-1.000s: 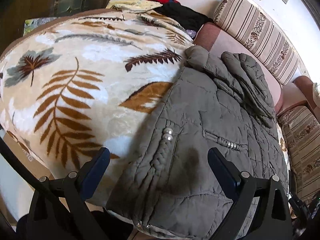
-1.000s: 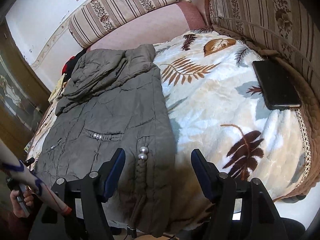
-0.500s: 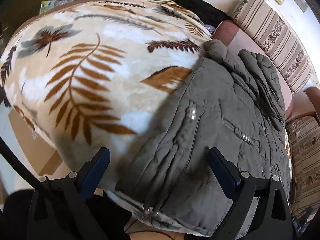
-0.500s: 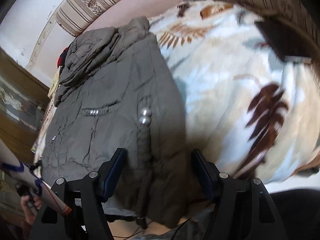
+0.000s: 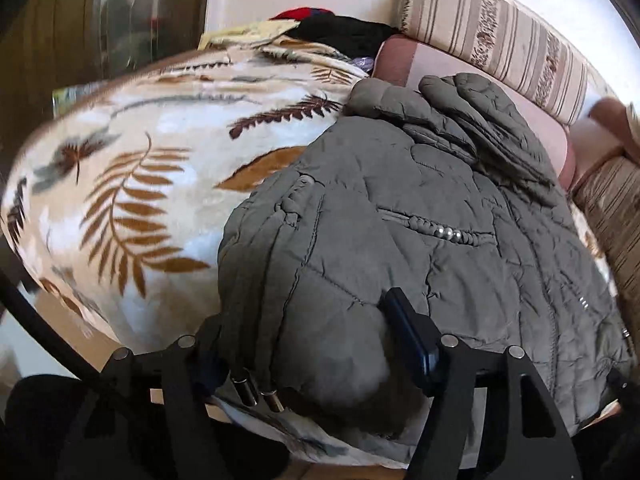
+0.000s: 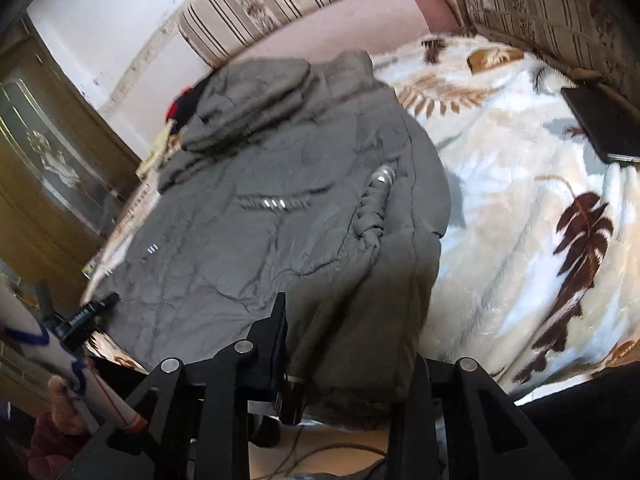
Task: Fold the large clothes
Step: 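Close both grippers on the jacket side edge near the hem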
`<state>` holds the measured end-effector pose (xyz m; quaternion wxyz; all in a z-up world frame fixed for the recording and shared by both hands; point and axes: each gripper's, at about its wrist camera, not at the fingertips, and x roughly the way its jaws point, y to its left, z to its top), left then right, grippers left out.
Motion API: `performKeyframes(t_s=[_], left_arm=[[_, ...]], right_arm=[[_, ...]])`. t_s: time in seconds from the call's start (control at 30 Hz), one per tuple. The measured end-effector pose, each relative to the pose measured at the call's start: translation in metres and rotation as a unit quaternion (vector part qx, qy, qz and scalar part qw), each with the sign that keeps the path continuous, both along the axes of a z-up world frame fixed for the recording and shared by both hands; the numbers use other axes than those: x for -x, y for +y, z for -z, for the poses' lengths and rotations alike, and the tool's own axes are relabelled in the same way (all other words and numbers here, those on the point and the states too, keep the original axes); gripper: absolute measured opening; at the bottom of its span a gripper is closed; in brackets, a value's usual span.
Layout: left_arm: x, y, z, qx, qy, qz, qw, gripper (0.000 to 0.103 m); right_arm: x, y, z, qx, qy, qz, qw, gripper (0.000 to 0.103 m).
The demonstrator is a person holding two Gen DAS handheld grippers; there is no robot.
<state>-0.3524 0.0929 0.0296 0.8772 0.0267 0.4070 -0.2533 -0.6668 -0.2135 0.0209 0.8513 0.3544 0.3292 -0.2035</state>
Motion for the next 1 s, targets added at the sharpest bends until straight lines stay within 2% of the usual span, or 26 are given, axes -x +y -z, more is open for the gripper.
performKeyframes(t_s=[0.03,0.07,0.17,0.23,0.4,0.53,0.77,0.83,0.9,1.0], left_arm=[[0.001,-0.002,0.001,-0.011,-0.007,-0.001,0.9999,0.069],[0.001,-0.005,0.003,-0.024,-0.014,-0.002,0.9996,0.069],[0.002,-0.013,0.006,-0.053,-0.026,-0.004,0.9982,0.077],[0.005,-0.017,0.007,-0.069,-0.040,-0.003,0.9968,0.079],[0.013,-0.032,0.007,-0.101,-0.079,0.006,0.9917,0.079],[0.012,-0.034,0.007,-0.104,-0.083,0.005,0.9911,0.078],[0.013,-0.038,0.007,-0.108,-0.090,0.006,0.9900,0.078],[0.014,-0.037,0.007,-0.108,-0.093,0.010,0.9897,0.073],[0.016,-0.038,0.007,-0.108,-0.098,0.014,0.9892,0.065],[0.020,-0.041,0.006,-0.112,-0.107,0.022,0.9877,0.059]], right_arm=[[-0.002,-0.001,0.003,-0.005,0.007,0.002,1.000,0.031],[-0.003,-0.003,0.006,-0.012,0.010,0.003,1.000,0.037],[-0.007,-0.006,0.015,-0.024,0.029,0.009,0.999,0.048],[-0.008,-0.008,0.019,-0.024,0.039,0.009,0.999,0.048],[-0.012,-0.003,0.015,0.006,0.043,0.001,0.999,0.032],[-0.017,0.006,0.011,0.039,0.054,-0.005,0.998,0.030],[-0.021,0.011,0.008,0.062,0.071,-0.005,0.996,0.029],[-0.026,0.016,0.005,0.078,0.084,-0.005,0.993,0.027],[-0.035,0.026,0.000,0.113,0.106,-0.008,0.988,0.025],[-0.046,0.038,-0.006,0.160,0.128,-0.014,0.979,0.024]])
